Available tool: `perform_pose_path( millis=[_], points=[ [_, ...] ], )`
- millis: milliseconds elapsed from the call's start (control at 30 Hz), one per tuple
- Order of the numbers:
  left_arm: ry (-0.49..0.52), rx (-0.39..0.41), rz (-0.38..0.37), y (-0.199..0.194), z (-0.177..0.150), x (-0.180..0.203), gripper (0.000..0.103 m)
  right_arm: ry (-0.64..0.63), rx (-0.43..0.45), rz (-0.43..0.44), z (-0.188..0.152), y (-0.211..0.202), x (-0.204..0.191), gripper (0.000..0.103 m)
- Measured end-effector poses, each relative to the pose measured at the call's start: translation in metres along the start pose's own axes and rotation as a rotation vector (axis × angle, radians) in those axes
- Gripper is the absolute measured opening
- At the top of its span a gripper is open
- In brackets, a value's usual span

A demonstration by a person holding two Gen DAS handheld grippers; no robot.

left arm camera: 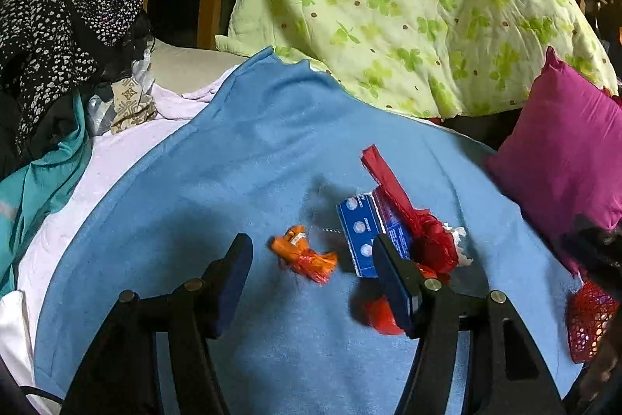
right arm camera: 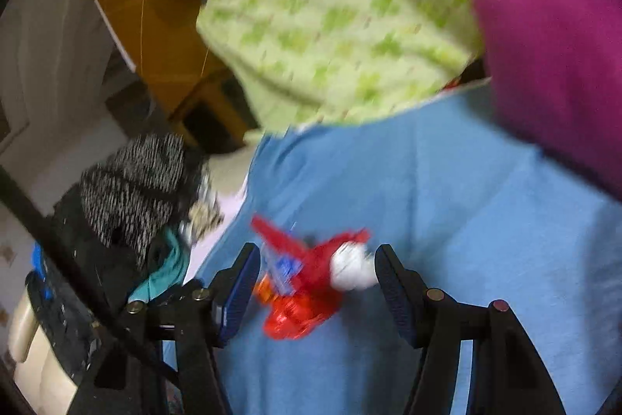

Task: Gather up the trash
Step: 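Grasp the red plastic bag with the right tool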

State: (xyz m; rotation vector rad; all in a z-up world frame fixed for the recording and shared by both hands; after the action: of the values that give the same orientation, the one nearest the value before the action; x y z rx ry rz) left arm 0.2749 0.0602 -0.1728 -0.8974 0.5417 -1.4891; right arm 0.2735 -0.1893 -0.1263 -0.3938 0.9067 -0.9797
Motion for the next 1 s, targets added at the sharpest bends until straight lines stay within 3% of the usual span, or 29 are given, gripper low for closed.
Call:
perform_pose_path(
  millis=[100,233,267,367,567,733,1000],
  points=[
    [0.028,0.012,0.042,0.001,0.000,-0.001,0.065,0.010,-0.091,0.058,-0.003,0.041,-0.009,0.065],
    [0.036,-0.074,-0.026,0.019,0.000,0.001,0.065,0.011,-0.172,0.065,0.003,0.089,-0.012,0.063],
    [0.036,-0.084,-0.031,0.022,0.000,0.001,0.065,0.016,-0.184,0.070,0.004,0.096,-0.012,0.056],
    [0.053,-0.100,-0.067,0.027,0.004,0.007,0.065,0.059,-0.251,0.027,0.004,0.126,-0.002,0.046],
    [0.085,-0.129,-0.118,0.043,0.008,0.018,0.067,0.130,-0.323,-0.036,0.004,0.164,0.018,0.044],
    [0.100,-0.149,-0.183,0.053,0.007,0.026,0.067,0.101,-0.333,-0.056,-0.001,0.168,0.019,0.024],
    [0.139,-0.145,-0.190,0.068,0.013,0.047,0.067,0.128,-0.282,-0.027,-0.003,0.121,0.030,0.020]
  ],
)
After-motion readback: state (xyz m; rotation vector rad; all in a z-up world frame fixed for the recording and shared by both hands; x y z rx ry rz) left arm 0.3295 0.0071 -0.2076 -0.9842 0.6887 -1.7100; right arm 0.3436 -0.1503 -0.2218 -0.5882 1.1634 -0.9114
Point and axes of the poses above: each gripper's, at about its wrist camera, not at the fingertips, and y roughly the way its jaws point, x to its right, z to its top, the point moved 8 cm from there along y, roughly the way its jaws point, and after that the axes turned 15 degrees about -x, right-handed, at the moved point
